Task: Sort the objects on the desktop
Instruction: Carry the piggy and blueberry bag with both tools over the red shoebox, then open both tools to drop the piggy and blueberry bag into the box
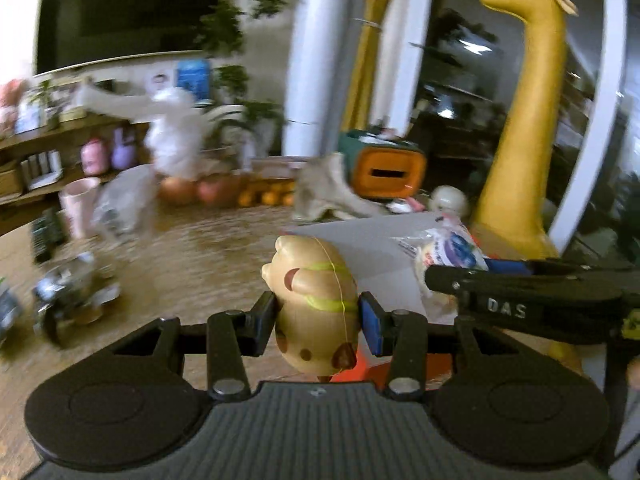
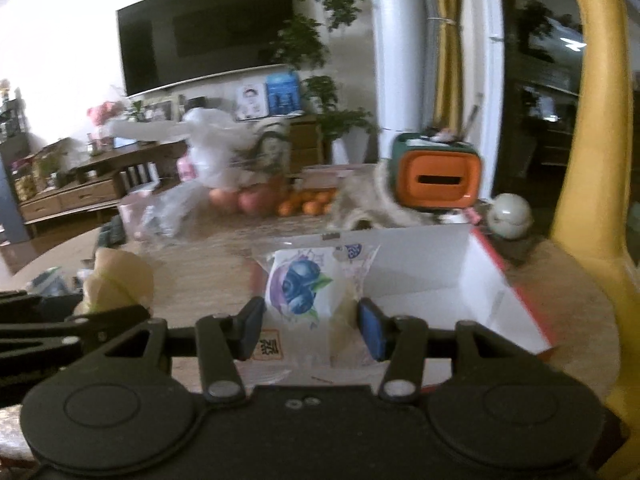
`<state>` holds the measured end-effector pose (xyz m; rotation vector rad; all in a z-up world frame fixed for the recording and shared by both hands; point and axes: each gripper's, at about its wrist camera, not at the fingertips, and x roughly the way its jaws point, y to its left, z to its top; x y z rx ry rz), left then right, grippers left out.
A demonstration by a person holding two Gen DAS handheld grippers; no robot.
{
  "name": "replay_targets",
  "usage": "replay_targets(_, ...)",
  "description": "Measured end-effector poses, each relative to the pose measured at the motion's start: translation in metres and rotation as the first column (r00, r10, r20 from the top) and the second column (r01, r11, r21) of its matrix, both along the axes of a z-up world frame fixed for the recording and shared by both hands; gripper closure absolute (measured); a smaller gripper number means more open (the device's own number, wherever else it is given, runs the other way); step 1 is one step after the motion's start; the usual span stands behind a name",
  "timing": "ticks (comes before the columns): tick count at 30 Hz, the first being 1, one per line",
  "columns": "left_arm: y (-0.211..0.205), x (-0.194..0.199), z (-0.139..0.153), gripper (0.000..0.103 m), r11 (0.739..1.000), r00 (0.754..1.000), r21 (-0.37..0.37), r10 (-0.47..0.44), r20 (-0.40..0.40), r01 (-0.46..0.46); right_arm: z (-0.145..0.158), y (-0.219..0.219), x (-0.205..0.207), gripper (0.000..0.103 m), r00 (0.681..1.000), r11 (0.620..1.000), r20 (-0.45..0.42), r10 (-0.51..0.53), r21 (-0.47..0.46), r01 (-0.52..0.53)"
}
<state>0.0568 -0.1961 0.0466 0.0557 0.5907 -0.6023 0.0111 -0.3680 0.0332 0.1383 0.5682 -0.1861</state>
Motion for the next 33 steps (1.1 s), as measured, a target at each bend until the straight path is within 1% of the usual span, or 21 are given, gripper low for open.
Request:
replay_targets(5, -0.047, 0.021, -0.006, 0.059, 0.995, 0.994, 0.021, -0.097, -0.041, 0.098, -0.01, -0.04, 0.008, 0.053, 0.999, 0.999, -0.034, -0.038, 0.013, 0.039)
replay_targets(9, -0.084, 0.038, -0.019, 0.059, 0.985, 0.985, 0.06, -0.158, -0.074, 0.162, -0.027, -0.069, 0.025, 0.053, 0.993, 0.997, -0.104, -0.064, 0.044, 0.068)
replay_targets(11, -0.099, 0.046, -0.026, 0.059, 0.979, 0.98, 0.078, -0.18, -0.087, 0.187, -0.037, -0.078, 0.032, 0.053, 0.989, 0.997, -0.136, -0.065, 0.039, 0.071)
replay_targets(14, -0.117, 0.062, -0.042, 0.059, 0.969, 0.97, 0.113, -0.203, -0.131, 0.218, -0.051, -0.086, 0.041, 0.054, 0.982, 0.997, -0.173, -0.071, 0.015, 0.075)
replay_targets(17, -0.13, 0.081, -0.061, 0.059, 0.961, 0.96, 0.153, -0.198, -0.199, 0.23, -0.066, -0.094, 0.051, 0.054, 0.974, 0.996, -0.212, -0.083, 0.011, 0.087)
replay_targets(20, -0.137, 0.095, -0.078, 0.059, 0.951, 0.943, 0.184, -0.193, -0.27, 0.247, -0.076, -0.099, 0.058, 0.054, 0.965, 0.996, -0.252, -0.073, 0.024, 0.081)
replay_targets(21, -0.139, 0.098, -0.082, 0.059, 0.948, 0.941, 0.199, -0.187, -0.281, 0.247, -0.078, -0.099, 0.06, 0.054, 0.961, 0.997, -0.267, -0.066, 0.029, 0.076)
replay_targets(22, -0.141, 0.097, -0.083, 0.059, 0.942, 0.945, 0.226, -0.184, -0.269, 0.248, -0.081, -0.1, 0.064, 0.054, 0.957, 0.997, -0.285, -0.06, 0.032, 0.072)
replay_targets(24, -0.147, 0.1, -0.085, 0.058, 0.931, 0.945, 0.262, -0.18, -0.274, 0.253, -0.085, -0.102, 0.069, 0.054, 0.947, 0.996, -0.316, -0.057, 0.042, 0.074)
replay_targets(27, -0.151, 0.105, -0.087, 0.057, 0.926, 0.937, 0.268, -0.182, -0.298, 0.265, -0.089, -0.104, 0.073, 0.053, 0.937, 0.996, -0.344, -0.055, 0.046, 0.075)
replay_targets(30, -0.153, 0.103, -0.088, 0.056, 0.918, 0.938, 0.289, -0.188, -0.291, 0.273, -0.089, -0.106, 0.071, 0.052, 0.936, 0.996, -0.348, -0.051, 0.057, 0.076)
replay_targets(32, -0.154, 0.101, -0.088, 0.055, 0.912, 0.94, 0.303, -0.194, -0.28, 0.278, -0.087, -0.106, 0.068, 0.04, 0.938, 0.996, -0.342, -0.052, 0.053, 0.075)
replay_targets(33, -0.154, 0.099, -0.088, 0.051, 0.912, 0.942, 0.303, -0.193, -0.276, 0.276, -0.086, -0.107, 0.066, 0.038, 0.941, 0.996, -0.335, -0.054, 0.052, 0.075)
